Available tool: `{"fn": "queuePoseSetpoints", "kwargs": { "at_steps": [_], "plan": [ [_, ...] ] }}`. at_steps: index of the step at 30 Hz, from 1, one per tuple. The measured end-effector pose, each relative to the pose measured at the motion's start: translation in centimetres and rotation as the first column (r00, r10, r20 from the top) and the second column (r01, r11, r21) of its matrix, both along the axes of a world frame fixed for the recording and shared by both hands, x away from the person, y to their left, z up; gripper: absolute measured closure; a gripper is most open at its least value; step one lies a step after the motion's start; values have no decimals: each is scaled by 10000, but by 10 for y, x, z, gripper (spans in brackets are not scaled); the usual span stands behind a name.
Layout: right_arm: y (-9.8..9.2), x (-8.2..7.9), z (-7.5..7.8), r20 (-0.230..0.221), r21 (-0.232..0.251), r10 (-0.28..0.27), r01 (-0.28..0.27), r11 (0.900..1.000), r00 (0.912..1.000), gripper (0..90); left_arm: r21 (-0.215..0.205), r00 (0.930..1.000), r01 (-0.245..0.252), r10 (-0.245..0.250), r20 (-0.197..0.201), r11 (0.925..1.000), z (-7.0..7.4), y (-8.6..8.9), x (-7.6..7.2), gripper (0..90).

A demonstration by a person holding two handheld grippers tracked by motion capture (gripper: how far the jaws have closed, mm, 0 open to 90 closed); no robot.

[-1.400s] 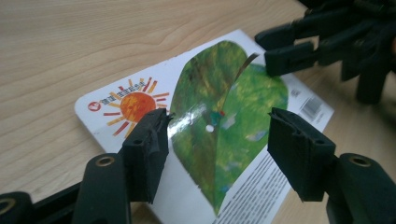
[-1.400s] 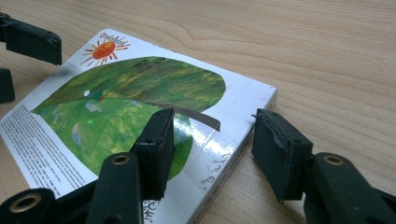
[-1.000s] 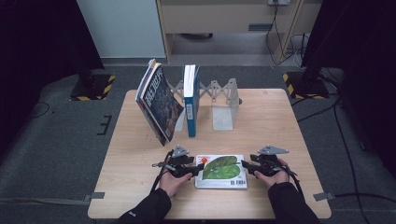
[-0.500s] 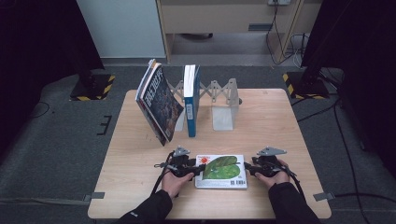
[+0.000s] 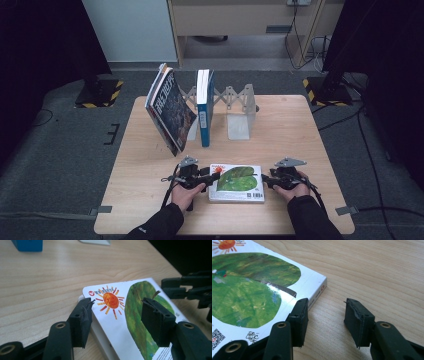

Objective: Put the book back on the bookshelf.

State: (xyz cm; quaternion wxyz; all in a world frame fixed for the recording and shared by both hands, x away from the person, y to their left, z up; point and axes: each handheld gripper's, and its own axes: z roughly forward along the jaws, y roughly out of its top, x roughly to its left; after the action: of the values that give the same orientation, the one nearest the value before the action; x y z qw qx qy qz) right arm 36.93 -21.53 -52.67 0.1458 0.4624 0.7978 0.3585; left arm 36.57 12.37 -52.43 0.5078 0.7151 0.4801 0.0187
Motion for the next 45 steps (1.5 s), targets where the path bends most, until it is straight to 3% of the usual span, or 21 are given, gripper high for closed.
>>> {"fn": "queuePoseSetpoints", "kwargs": {
  "at_steps": [3, 9, 12, 19, 23, 25, 27, 31, 38, 45],
  "plan": [
    [0, 0, -1, -5, 8, -33, 33, 10000, 10000, 527, -293, 9998, 57, -51, 183, 9996, 2, 2, -1, 401],
    [0, 0, -1, -9, -32, -66, 66, 10000, 10000, 509, -499, 9991, 181, -161, 396, 9986, 4, 3, -4, 394],
    [0, 0, -1, -1, -39, -75, 75, 10000, 10000, 506, -852, 9986, 251, -211, 480, 9961, 7, 4, -5, 394],
    [-1, 0, -1, -5, -40, -96, 96, 9999, 10000, 497, -966, 9979, 415, -365, 530, 9945, 7, 5, -5, 377],
    [-1, 0, -1, -12, -35, -145, 145, 9999, 9999, 491, -1103, 9971, 640, -591, 474, 9918, 8, 5, -6, 372],
    [-1, 0, -1, -7, -42, -138, 138, 9999, 9999, 487, -1325, 9921, 1250, -1232, 216, 9833, 7, 0, -8, 426],
    [-1, 0, -1, -25, -3, -122, 122, 9999, 9999, 478, -766, 9841, 1732, -1694, 535, 9819, 7, -10, -12, 415],
    [-1, 0, -1, -40, 29, -112, 112, 9999, 9999, 472, -214, 9793, 1975, -1963, 496, 9801, 6, -18, -14, 423],
    [-2, 1, 0, -138, 241, -208, 211, 9995, 9997, 430, -365, 9866, 1623, -1616, 208, 9861, 9, -8, -5, 532],
    [-5, 2, 3, -257, 597, -226, 241, 9979, 9994, 377, -249, 9848, 1735, -1734, 65, 9845, 10, -9, 0, 576]
  ]
}}
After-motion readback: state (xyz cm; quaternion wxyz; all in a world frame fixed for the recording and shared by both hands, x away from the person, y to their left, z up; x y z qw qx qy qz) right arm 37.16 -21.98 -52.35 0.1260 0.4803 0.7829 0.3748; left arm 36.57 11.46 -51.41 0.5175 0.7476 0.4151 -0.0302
